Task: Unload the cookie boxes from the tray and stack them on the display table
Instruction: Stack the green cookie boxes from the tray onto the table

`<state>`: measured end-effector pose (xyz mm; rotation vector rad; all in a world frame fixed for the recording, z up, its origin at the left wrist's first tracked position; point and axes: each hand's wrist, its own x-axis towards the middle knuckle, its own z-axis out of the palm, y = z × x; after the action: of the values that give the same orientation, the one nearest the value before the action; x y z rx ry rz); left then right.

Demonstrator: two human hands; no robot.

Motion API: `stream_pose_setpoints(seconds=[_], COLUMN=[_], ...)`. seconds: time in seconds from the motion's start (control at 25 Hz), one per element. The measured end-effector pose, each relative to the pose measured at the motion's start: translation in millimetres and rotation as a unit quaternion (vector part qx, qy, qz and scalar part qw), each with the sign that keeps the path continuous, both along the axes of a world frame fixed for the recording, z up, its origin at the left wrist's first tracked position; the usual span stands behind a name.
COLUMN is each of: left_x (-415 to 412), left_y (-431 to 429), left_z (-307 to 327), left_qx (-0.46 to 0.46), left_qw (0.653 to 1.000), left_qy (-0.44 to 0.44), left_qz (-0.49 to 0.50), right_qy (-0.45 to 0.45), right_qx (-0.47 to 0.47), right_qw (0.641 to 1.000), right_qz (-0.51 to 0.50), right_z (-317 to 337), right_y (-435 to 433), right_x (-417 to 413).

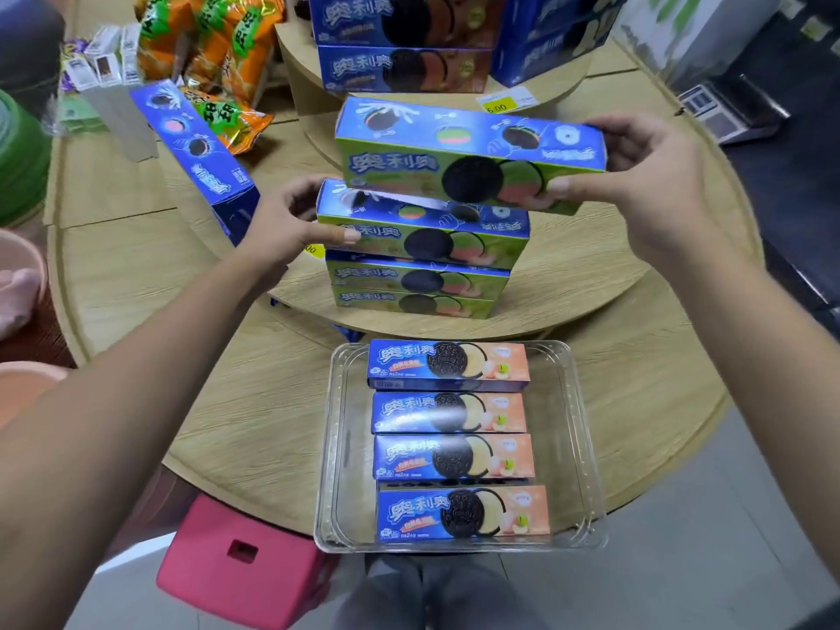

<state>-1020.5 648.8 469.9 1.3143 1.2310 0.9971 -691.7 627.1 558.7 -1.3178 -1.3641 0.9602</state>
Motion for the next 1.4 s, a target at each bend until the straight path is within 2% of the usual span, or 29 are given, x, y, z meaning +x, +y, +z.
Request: stream_pose_setpoints(seconds=[0.32, 0.64, 0.92, 1.4], left_x=[-0.5, -3.2, -2.6, -2.9], left_y=[-10.8, -7.5, -7.3, -9.3], left_z=[-10.6, -11.0, -10.3, -8.5], left_qx=[0.002, -0.008, -0.011, -0.016], left_qw=[1.000, 1.000, 1.000, 0.999], left_qy=[-0.026, -0.026, -0.023, -0.026], left_qz=[0.013, -0.010, -0.018, -0.026], right_qy=[0.010, -0.049, -0.110, -0.095], right_qx=[-0.034, -0.017, -0.063, -0.067], right_qw=[0.999, 0.997, 0.988, 0.990], right_qz=[0.011, 0.048, 0.084, 0.080], right_z=[-39.0, -43.7, -72.5, -72.1], right_y=[6.5, 7.4, 3.6, -1.9], right_x=[-24.2, -16.1, -10.7, -11.2])
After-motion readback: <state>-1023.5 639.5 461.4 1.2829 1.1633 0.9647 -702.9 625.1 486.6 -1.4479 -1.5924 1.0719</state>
